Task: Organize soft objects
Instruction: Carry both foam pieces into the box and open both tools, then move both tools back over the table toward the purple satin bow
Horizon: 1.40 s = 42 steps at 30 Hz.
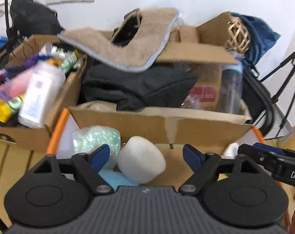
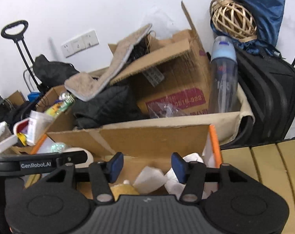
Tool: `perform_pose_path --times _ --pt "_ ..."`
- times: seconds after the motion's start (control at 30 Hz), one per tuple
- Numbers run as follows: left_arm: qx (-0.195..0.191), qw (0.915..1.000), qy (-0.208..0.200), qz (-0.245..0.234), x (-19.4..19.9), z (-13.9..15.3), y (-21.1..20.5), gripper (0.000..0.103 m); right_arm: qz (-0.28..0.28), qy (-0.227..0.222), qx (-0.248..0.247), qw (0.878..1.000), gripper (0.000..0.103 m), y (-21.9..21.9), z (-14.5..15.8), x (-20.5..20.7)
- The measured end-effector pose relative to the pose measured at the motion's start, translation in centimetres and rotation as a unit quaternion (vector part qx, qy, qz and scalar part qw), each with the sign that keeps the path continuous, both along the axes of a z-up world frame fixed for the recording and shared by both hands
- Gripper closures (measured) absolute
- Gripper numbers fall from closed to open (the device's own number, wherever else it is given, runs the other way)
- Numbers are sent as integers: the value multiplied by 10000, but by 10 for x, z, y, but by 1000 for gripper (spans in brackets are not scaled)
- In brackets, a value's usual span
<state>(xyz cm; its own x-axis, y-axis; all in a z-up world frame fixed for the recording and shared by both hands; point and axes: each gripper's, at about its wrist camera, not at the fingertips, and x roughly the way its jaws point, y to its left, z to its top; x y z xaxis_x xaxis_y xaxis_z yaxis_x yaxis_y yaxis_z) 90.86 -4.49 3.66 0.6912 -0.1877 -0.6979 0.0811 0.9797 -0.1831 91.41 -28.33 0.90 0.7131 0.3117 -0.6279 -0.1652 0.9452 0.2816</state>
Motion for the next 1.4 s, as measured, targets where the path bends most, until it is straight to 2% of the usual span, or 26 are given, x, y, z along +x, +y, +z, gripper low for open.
perform_pose_path --times 0.1,0.2,0.33,0.47,0.6,0.7,0.83,0.97,1.1,1.17,1.23,1.3,1.4 --pt "56 9996 -286 3 -30 32 5 15 105 -156 -109 9998 49 -4 32 -23" --pt "69 9990 -431 -76 -67 61 13 15 145 -416 -359 9984 48 -8 67 -57" --pt "159 9976 -668 -83 -123 99 24 15 179 -551 -539 9969 47 -16 108 -104" --pt "106 9912 -1321 0 -210 125 43 10 219 -913 -775 9926 45 -21 145 -174" --pt "163 9819 -1888 -67 -309 125 56 9 443 -1450 -1046 9829 38 -22 159 -265" --pt "224 9755 -2186 -76 -376 114 62 4 568 -1736 -1108 9769 37 -22 153 -332" --pt "359 9623 -2693 125 -467 82 67 0 576 -1915 -867 9760 35 -24 129 -415" --pt "440 9630 -2638 331 -532 45 70 0 398 -2163 -1007 9703 29 -15 97 -489" --pt "597 9664 -2471 387 -589 13 74 0 148 -2181 -1084 9698 25 0 64 -558" --pt "564 9706 -2316 345 -614 1 77 0 115 -2187 -1015 9704 23 8 48 -598" --pt "622 9720 -2254 223 -637 -5 77 0 357 -2209 -692 9722 22 12 31 -638" --pt "749 9671 -2428 121 -654 -2 74 0 489 -2058 -539 9759 22 16 22 -659" --pt "777 9596 -2704 65 -669 7 72 0 581 -2216 -753 9705 22 23 20 -682"
